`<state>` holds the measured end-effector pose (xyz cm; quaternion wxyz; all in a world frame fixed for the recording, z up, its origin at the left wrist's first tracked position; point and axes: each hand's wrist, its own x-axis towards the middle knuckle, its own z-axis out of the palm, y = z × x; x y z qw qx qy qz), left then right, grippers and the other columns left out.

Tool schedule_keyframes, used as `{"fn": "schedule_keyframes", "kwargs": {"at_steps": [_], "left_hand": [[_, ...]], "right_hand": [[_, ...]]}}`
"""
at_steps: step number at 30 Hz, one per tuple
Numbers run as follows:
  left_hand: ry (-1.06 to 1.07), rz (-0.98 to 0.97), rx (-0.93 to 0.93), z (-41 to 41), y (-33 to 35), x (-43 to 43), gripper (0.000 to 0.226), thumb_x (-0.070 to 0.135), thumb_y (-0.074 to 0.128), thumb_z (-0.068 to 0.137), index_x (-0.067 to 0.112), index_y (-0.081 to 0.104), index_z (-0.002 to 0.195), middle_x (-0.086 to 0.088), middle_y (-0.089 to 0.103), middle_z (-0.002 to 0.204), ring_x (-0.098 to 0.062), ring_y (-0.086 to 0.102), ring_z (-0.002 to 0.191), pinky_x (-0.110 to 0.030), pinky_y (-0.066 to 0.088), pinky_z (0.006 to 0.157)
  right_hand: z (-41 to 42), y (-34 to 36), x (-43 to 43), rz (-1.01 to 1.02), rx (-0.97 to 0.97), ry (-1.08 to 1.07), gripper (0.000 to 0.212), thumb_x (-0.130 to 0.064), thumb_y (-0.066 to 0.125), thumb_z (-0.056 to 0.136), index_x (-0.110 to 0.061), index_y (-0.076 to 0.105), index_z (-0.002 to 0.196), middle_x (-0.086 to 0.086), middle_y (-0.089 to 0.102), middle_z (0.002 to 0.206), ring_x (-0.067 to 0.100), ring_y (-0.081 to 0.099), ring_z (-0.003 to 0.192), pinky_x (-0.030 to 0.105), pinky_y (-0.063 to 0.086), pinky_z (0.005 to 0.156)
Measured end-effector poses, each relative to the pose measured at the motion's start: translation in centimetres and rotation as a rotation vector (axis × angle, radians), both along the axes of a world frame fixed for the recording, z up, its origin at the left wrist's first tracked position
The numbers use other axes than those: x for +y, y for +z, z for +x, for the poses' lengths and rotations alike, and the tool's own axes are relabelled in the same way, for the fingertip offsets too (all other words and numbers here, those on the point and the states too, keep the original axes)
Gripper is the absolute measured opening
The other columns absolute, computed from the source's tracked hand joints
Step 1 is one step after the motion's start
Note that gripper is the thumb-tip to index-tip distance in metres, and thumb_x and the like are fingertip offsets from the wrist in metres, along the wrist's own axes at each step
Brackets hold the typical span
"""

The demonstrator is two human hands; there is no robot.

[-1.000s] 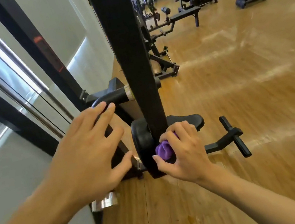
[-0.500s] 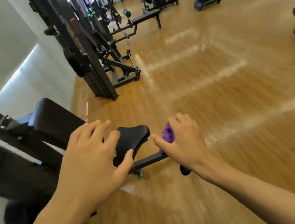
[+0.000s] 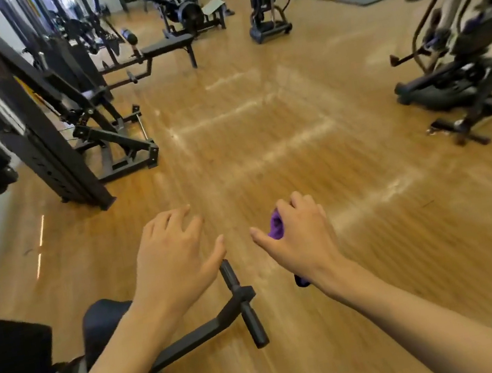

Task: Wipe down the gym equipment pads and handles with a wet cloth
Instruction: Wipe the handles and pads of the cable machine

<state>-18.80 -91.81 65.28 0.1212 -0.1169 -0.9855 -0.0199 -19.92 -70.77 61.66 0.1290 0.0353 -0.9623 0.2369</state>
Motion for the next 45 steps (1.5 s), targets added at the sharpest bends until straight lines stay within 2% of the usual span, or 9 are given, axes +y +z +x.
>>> {"fn": "schedule_keyframes", "kwargs": {"at_steps": [4,8,12,21,27,34,37,40,45], "left_hand": [[-0.001,0.007,0.007,-10.9,0.7,2.6,0.068,0.062,0.035,0.095,0.012,0.073,0.122,-0.012,0.068,0.13,-0.03,0.06,0.122,-0.047,0.047,0.105],[-0.006,-0.032,0.019,-21.1,1.6,4.2,0.067,0.063,0.035,0.096,0.014,0.072,0.124,-0.011,0.068,0.13,-0.029,0.06,0.122,-0.046,0.045,0.104],[0.019,-0.041,0.034,-31.2,1.2,5.2,0.064,0.062,0.039,0.097,0.014,0.072,0.123,-0.011,0.069,0.128,-0.03,0.061,0.12,-0.045,0.044,0.101],[0.312,-0.027,-0.049,-53.8,0.5,3.7,0.074,0.069,0.022,0.095,0.023,0.068,0.132,-0.002,0.064,0.138,-0.022,0.057,0.127,-0.042,0.046,0.106],[0.541,-0.071,-0.033,-61.7,2.2,-2.1,0.063,0.063,0.039,0.092,0.018,0.073,0.119,-0.006,0.07,0.123,-0.029,0.065,0.111,-0.046,0.054,0.091],[0.84,0.007,-0.003,-70.6,0.5,-11.6,0.063,0.064,0.039,0.09,0.019,0.074,0.116,-0.005,0.071,0.12,-0.031,0.065,0.109,-0.047,0.053,0.09],[0.91,0.043,0.007,-75.1,-1.1,-16.3,0.06,0.064,0.04,0.089,0.021,0.074,0.116,-0.004,0.07,0.121,-0.03,0.064,0.111,-0.047,0.052,0.091],[0.989,0.051,0.007,-79.9,-0.7,-21.1,0.06,0.064,0.04,0.089,0.02,0.074,0.114,-0.006,0.07,0.12,-0.033,0.064,0.11,-0.049,0.053,0.09],[1.086,0.007,0.06,-86.7,1.2,-28.9,0.057,0.061,0.042,0.091,0.017,0.073,0.109,-0.007,0.071,0.117,-0.033,0.066,0.106,-0.046,0.056,0.088]], "right_hand": [[-10.3,1.8,3.6,0.015,0.005,-0.035,0.043,-0.067,0.055,0.086,-0.028,0.044,0.073,-0.011,0.042,0.084,0.015,0.042,0.085,0.031,0.037,0.077],[-19.9,2.2,5.9,-0.005,0.081,-0.072,0.045,-0.07,0.05,0.083,-0.028,0.043,0.071,-0.011,0.041,0.082,0.015,0.042,0.081,0.033,0.04,0.074],[-30.4,1.8,6.7,-0.034,0.164,-0.034,0.044,-0.068,0.053,0.082,-0.028,0.04,0.07,-0.009,0.04,0.08,0.016,0.04,0.078,0.033,0.036,0.071],[-58.5,1.7,4.1,-0.161,0.149,0.201,0.036,-0.057,0.051,0.084,-0.028,0.039,0.067,-0.013,0.036,0.076,0.013,0.037,0.075,0.029,0.028,0.07],[-73.1,3.5,-3.3,-0.177,0.009,0.493,0.036,-0.054,0.06,0.09,-0.028,0.043,0.07,-0.012,0.042,0.081,0.012,0.043,0.081,0.029,0.04,0.076],[-87.4,2.8,-16.5,-0.122,-0.01,0.741,0.039,-0.064,0.049,0.094,-0.035,0.038,0.07,-0.014,0.042,0.082,0.01,0.043,0.081,0.027,0.04,0.074],[-93.1,2.7,-22.4,-0.052,-0.011,0.82,0.039,-0.068,0.048,0.092,-0.033,0.043,0.073,-0.015,0.043,0.085,0.009,0.044,0.085,0.024,0.038,0.077],[-98.6,3.9,-27.8,0.0,0.014,0.893,0.041,-0.071,0.047,0.09,-0.031,0.049,0.079,-0.012,0.046,0.088,0.01,0.045,0.087,0.027,0.044,0.082],[-106.7,6.0,-37.7,0.026,0.027,0.991,0.043,-0.072,0.045,0.09,-0.03,0.049,0.08,-0.011,0.046,0.088,0.01,0.044,0.086,0.028,0.045,0.082]]}}
